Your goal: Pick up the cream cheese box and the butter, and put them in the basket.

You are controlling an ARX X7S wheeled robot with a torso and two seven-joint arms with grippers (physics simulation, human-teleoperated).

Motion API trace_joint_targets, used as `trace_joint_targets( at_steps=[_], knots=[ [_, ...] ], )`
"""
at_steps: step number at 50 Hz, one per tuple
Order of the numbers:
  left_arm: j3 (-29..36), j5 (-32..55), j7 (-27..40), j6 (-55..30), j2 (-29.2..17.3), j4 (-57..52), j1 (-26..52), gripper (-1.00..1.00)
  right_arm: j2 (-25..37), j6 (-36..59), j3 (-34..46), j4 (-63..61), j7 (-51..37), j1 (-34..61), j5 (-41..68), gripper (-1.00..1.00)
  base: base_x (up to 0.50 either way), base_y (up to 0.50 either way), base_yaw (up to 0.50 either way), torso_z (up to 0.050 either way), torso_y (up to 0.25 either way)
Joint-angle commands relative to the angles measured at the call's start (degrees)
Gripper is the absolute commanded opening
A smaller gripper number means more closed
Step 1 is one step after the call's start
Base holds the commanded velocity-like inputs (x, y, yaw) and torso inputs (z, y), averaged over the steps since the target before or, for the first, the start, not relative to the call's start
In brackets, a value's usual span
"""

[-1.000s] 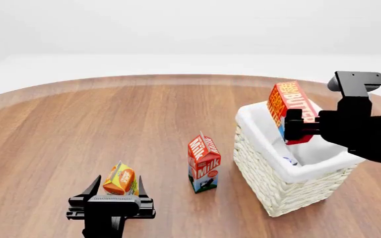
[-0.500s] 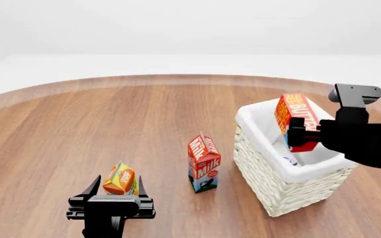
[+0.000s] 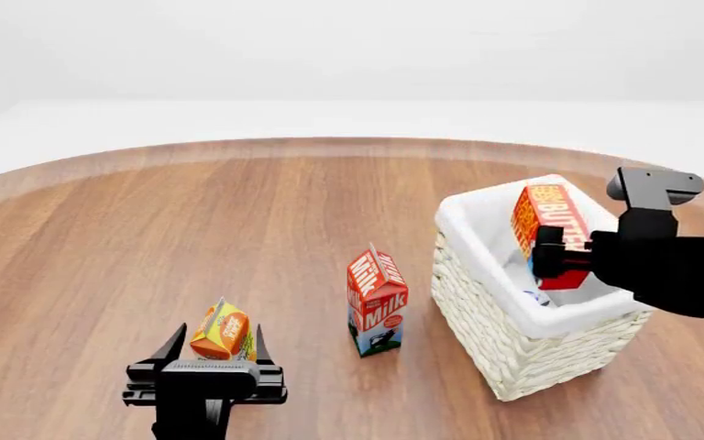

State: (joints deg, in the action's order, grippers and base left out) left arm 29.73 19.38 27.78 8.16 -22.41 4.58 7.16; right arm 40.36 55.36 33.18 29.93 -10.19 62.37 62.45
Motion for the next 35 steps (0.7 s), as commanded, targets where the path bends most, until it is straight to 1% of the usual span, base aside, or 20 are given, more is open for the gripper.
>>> trace_joint_targets(
  at_steps=[1, 13, 14, 35],
  knots=[
    [0.1, 0.1, 0.1, -0.2, -0.1, -0.3, 0.0, 1.00, -0.1, -0.5, -1.1, -0.4, 0.9, 1.3, -1.3, -1.00, 0.00, 0.00, 0.00, 0.000, 0.000],
    [0.2, 0.0, 0.1, 0.0, -0.1, -0.1, 0.0, 1.00, -0.1, -0.7, -1.0, -0.4, 0.9, 1.7, -1.5, -1.00, 0.00, 0.00, 0.00, 0.001, 0.001],
    [0.2, 0.1, 0.1, 0.1, -0.1, 0.0, 0.0, 1.00, 0.0, -0.7, -0.9, -0.5, 1.1, 1.7, -1.6, 1.00, 0.00, 0.00, 0.00, 0.000, 0.000],
    [0.3, 0.2, 0.1, 0.0, -0.1, 0.0, 0.1, 1.00, 1.7, 1.2, -2.3, -6.7, -1.6, 2.2, 0.5, 1.00, 0.00, 0.00, 0.00, 0.000, 0.000]
  ],
)
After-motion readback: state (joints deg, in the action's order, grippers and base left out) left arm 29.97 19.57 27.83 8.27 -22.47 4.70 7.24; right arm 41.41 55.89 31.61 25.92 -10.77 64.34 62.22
